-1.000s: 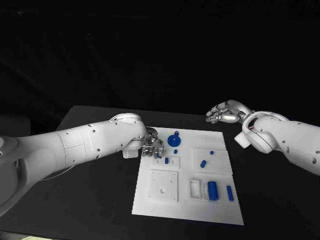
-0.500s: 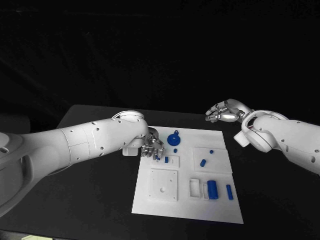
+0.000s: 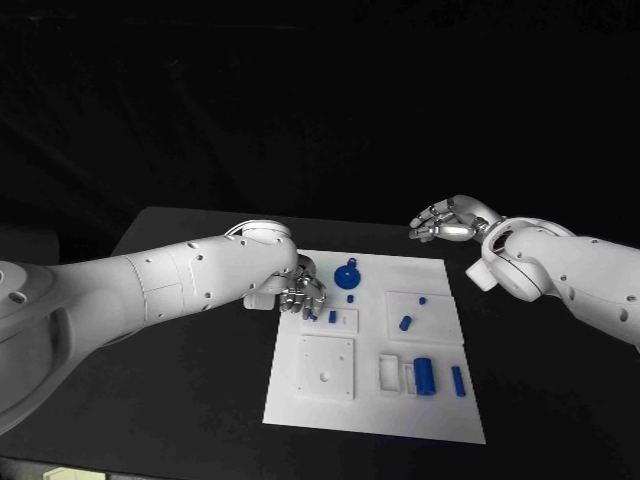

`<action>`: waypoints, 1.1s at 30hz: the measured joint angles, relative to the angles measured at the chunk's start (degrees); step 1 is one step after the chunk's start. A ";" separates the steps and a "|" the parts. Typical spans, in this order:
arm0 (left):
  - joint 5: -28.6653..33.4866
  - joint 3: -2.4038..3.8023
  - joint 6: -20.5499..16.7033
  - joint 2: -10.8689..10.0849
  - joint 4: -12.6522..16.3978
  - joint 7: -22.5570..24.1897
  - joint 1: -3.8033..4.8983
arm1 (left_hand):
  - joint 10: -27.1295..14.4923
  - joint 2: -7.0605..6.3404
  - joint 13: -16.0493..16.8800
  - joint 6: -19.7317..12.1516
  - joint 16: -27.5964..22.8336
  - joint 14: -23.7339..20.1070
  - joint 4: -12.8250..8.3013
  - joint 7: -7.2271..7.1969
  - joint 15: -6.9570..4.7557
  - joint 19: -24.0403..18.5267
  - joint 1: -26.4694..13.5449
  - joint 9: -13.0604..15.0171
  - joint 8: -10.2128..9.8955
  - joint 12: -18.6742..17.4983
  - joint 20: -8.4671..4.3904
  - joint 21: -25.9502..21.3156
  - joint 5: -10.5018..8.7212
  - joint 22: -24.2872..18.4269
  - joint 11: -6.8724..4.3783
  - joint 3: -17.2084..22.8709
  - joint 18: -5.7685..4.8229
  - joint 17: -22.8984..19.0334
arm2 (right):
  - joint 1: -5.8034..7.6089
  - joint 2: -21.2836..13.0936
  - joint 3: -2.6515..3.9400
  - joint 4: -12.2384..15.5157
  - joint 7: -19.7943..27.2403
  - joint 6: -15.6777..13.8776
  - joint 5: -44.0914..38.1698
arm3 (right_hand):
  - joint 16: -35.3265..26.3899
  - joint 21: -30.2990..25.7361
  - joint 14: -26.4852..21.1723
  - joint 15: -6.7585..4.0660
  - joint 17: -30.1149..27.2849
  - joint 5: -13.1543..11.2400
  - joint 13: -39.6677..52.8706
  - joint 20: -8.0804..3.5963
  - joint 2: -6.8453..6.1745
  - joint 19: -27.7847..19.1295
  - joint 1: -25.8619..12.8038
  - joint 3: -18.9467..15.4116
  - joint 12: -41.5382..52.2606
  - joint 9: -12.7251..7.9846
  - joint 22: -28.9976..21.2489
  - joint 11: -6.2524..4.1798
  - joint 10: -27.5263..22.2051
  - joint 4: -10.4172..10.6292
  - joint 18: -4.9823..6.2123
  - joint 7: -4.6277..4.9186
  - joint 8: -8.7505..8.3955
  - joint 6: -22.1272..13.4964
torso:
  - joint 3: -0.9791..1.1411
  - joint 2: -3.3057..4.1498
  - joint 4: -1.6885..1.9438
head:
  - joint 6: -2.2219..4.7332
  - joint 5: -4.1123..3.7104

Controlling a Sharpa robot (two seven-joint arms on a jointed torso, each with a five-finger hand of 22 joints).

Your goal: Assemble the parts on the task board

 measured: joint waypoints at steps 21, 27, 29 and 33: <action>-0.55 -0.71 -0.02 0.34 -0.06 0.03 0.01 | 0.07 -0.01 0.04 -0.16 0.22 -0.01 0.02 -0.16 0.01 0.00 0.01 0.35 0.24 0.00 0.00 0.23 -0.09 -0.02 -0.09 -0.02 0.00 -0.01 | 0.00 0.15 0.00 -0.03 0.02 0.02 0.01 | 0.00 0.00 0.00 0.00 0.00 0.00 0.00 0.00 0.00 0.00 0.00 0.00 0.00 0.00 0.00 0.00 0.00 0.00 0.00 0.00 0.00 0.00 | 0.02 -0.01 0.03 | -0.13 -0.20; -0.60 -0.71 0.07 0.27 -0.14 0.11 0.01 | 0.06 -0.08 0.04 -0.18 0.22 -0.01 0.03 -0.19 0.01 0.00 0.08 0.31 0.23 0.00 0.00 0.22 -0.11 -0.02 -0.09 -0.03 0.00 -0.02 | 0.00 0.19 0.00 -0.05 0.02 0.06 0.01 | 0.00 0.00 0.00 0.00 0.00 0.00 0.00 0.00 0.00 0.00 0.00 0.00 0.00 -0.05 0.00 0.00 0.00 0.00 0.00 0.00 0.00 0.00 | 0.02 -0.03 0.01 | -0.14 -0.11; -0.60 -0.72 0.08 0.22 -0.20 0.13 0.01 | 0.05 -0.08 0.03 -0.19 0.22 -0.01 0.09 -0.19 0.01 0.00 0.08 0.30 0.22 0.00 0.00 0.22 -0.17 -0.02 -0.09 -0.09 0.00 -0.01 | 0.00 0.18 0.00 -0.05 0.02 0.07 0.01 | 0.00 0.00 0.00 0.00 0.00 0.00 0.00 0.00 0.00 0.00 0.00 0.00 0.00 -0.05 0.00 0.00 0.00 0.00 0.00 0.00 0.00 0.00 | 0.02 -0.03 0.01 | -0.06 -0.10; -0.60 -0.72 0.05 0.25 -0.32 0.20 0.01 | 0.04 -0.08 0.03 -0.20 0.22 -0.01 0.10 -0.21 0.01 0.00 0.08 0.29 0.22 0.00 0.00 0.22 0.03 -0.02 -0.09 -0.09 0.00 -0.02 | 0.00 0.18 0.00 -0.05 0.03 0.09 0.01 | 0.00 0.00 0.00 0.00 0.00 0.00 0.00 0.00 0.00 0.00 0.00 0.00 0.00 -0.05 0.00 0.00 0.00 0.00 0.00 0.00 0.00 0.00 | 0.02 -0.03 0.04 | 0.04 -0.03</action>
